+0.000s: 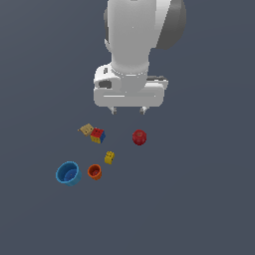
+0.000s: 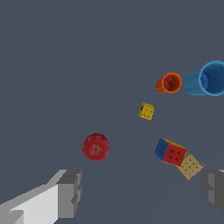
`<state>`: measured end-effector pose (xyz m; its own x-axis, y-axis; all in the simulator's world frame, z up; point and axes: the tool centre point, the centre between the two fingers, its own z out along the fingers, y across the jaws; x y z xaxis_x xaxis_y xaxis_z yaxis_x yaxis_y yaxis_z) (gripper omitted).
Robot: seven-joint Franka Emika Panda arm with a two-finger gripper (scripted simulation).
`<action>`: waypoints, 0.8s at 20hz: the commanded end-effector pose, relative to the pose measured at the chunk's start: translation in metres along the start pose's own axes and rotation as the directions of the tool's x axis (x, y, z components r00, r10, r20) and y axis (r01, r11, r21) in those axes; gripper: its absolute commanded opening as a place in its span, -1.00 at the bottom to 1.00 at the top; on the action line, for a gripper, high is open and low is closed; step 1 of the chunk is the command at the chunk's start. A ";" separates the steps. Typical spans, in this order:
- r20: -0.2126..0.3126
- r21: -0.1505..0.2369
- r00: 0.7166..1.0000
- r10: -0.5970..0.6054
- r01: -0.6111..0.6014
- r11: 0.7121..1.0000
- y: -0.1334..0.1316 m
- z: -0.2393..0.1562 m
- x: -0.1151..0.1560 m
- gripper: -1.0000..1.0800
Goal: Pick up a designated object from a clutter of objects.
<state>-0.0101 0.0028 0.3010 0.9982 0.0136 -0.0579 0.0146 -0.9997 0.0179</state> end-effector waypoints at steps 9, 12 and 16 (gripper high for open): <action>0.034 -0.018 0.999 0.022 -0.022 1.000 0.008 0.012 -0.005 0.92; 0.037 -0.020 0.999 0.022 -0.021 1.000 0.009 0.012 -0.006 0.92; 0.034 -0.018 0.999 0.025 -0.025 1.000 0.009 0.014 -0.004 0.92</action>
<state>-0.0157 -0.0062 0.2887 0.9957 -0.0105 -0.0916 -0.0071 -0.9993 0.0374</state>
